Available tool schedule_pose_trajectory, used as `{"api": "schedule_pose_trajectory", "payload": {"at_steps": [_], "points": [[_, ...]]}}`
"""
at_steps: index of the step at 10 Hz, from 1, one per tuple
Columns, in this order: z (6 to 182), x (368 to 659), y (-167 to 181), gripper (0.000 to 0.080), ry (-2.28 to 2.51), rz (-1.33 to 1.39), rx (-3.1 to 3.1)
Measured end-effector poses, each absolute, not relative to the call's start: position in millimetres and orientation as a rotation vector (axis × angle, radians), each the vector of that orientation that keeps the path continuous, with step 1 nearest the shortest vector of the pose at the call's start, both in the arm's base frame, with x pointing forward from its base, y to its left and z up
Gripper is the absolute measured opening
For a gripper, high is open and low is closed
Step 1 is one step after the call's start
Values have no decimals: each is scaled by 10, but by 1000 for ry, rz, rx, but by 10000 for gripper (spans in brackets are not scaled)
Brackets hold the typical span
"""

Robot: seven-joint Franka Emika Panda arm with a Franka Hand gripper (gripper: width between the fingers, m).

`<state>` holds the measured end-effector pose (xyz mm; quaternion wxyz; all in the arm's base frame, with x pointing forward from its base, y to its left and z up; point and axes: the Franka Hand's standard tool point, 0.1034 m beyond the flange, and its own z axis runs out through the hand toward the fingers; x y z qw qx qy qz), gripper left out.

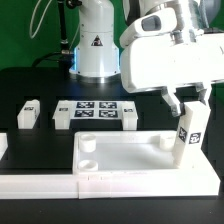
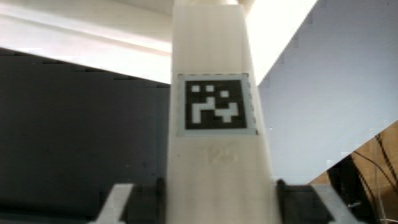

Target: Assemble desk

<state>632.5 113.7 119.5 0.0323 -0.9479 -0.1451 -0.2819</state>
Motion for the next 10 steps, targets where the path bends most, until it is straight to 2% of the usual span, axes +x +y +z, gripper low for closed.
{"api": "schedule_pose_trajectory", "payload": {"at_steps": [2, 3, 4, 5, 6, 10], "points": [[1197, 6325, 1137, 290, -447, -868, -2918], [1194, 6323, 1137, 391, -447, -867, -2918], [1193, 6323, 1137, 391, -447, -867, -2918], [1193, 6323, 1137, 527, -447, -867, -2918], [1192, 6323, 1137, 611, -447, -867, -2918], [1191, 6322, 1137, 647, -447, -867, -2918]]}}
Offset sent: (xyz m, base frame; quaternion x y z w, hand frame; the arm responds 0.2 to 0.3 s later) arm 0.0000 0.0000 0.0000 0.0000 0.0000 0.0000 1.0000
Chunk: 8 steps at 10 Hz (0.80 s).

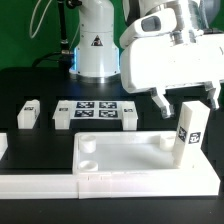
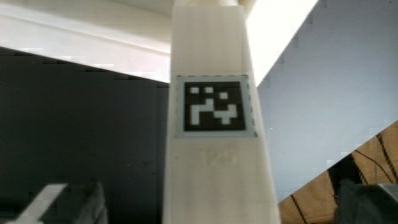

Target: Assemble desk

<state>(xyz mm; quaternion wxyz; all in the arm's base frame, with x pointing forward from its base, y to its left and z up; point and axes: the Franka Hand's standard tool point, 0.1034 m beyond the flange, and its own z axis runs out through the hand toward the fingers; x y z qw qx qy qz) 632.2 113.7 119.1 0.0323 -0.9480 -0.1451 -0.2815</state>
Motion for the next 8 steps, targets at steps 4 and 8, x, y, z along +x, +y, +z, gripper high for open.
{"api": "schedule_pose_trajectory", "payload": {"at_steps": [4, 8], "points": [[1236, 6407, 1143, 649, -438, -760, -2938], [1160, 6425, 1132, 649, -451, -465, -2981]]}}
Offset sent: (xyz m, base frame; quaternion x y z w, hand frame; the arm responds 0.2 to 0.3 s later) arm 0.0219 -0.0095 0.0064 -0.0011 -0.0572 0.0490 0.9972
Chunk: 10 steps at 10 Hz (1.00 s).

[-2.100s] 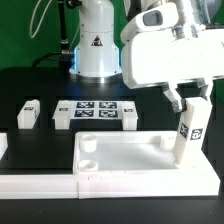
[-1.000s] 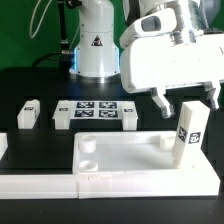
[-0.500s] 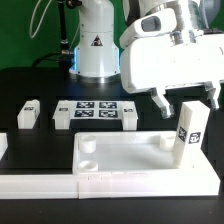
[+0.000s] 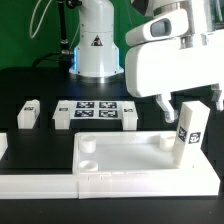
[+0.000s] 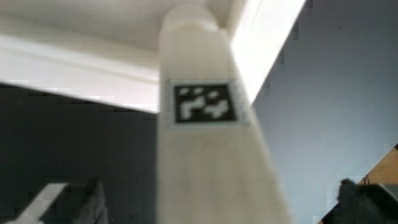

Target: Assemble desk

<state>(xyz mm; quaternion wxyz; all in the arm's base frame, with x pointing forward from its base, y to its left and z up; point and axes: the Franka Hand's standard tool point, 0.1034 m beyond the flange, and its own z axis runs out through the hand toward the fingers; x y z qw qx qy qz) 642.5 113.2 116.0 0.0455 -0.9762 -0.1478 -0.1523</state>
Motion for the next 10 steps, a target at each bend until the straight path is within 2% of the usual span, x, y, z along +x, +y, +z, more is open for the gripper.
{"api": "schedule_pose_trajectory", "payload": {"at_steps": [3, 5, 6, 10], "points": [[1154, 6290, 1221, 649, -449, -125, -2989], [1217, 6346, 1179, 649, -420, 94, -3017], [1213, 6500, 1245, 649, -376, 13, -3029], [1203, 6515, 1294, 649, -283, -31, -3035]]}}
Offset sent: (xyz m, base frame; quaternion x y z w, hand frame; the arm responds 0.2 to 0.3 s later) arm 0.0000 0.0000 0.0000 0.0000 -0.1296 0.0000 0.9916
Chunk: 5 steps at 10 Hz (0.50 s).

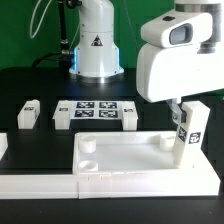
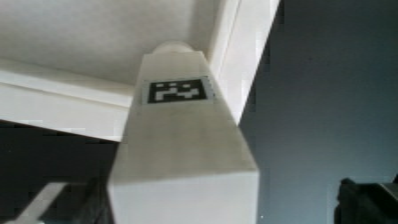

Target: Assemble desk

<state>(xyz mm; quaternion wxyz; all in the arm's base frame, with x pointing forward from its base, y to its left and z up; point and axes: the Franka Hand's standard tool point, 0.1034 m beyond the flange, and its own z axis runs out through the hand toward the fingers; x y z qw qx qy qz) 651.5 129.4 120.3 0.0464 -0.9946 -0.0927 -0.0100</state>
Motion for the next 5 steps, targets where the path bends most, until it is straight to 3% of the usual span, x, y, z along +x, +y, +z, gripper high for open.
{"api": "schedule_pose_trajectory", "payload": {"at_steps": [2, 3, 4, 5], "points": [[1202, 6512, 1312, 427, -105, -20, -3036], [1201, 6515, 1298, 427, 15, -15, -3039], [1200, 6524, 1260, 314, 129, -11, -3040], [1200, 6526, 1251, 314, 221, -7, -3035]]}}
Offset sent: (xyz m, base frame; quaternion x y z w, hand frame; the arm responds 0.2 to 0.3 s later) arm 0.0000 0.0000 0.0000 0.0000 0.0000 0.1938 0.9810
